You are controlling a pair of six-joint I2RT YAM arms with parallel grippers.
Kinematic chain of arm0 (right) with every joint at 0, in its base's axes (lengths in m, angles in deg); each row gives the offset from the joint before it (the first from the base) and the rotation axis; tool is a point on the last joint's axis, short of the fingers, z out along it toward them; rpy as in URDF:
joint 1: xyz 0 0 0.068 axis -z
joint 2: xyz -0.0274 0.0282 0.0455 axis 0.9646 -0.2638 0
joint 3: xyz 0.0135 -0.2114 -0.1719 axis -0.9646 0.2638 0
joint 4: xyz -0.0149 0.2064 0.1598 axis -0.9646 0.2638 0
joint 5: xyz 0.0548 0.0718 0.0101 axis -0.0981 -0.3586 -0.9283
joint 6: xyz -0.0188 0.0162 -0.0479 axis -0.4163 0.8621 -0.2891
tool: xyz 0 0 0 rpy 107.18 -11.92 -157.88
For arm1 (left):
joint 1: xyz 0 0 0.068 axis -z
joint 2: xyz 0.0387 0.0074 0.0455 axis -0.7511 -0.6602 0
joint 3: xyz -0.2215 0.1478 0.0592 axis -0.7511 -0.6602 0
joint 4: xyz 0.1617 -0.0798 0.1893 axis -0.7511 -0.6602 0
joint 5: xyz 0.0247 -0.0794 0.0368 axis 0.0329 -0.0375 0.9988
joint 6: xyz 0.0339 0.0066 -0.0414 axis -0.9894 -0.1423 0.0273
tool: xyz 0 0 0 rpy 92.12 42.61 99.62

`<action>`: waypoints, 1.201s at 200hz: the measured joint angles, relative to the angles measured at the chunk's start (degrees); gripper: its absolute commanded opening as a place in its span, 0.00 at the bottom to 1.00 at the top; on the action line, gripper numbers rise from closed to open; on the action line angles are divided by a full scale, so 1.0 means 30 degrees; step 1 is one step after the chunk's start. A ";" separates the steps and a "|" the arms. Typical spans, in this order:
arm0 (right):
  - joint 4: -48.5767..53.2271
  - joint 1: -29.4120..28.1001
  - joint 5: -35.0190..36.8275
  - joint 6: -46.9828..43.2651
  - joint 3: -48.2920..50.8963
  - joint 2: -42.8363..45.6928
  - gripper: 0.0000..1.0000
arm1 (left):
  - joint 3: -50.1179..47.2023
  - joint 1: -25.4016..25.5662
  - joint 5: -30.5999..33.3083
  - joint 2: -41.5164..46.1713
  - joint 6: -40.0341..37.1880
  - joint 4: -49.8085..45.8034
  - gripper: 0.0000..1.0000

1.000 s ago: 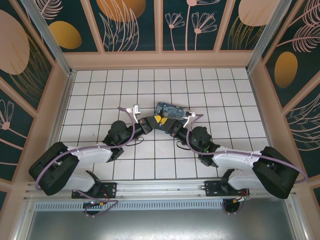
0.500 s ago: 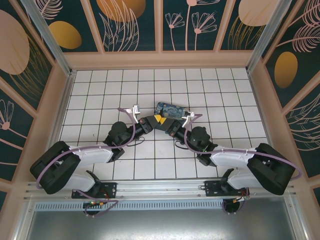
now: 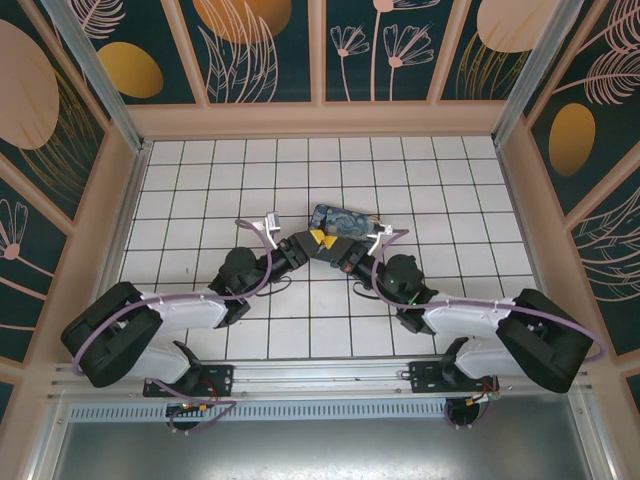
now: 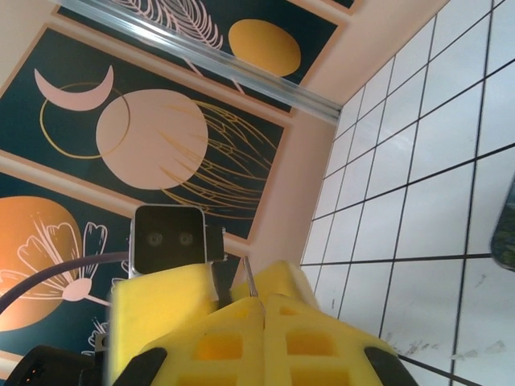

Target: Unlock a padlock with a key

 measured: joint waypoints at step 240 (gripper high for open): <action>0.8087 0.6987 -0.3789 -0.1224 0.0102 0.3067 0.00 | 0.1843 0.0219 -0.0947 -0.3534 -0.9486 -1.0593 0.72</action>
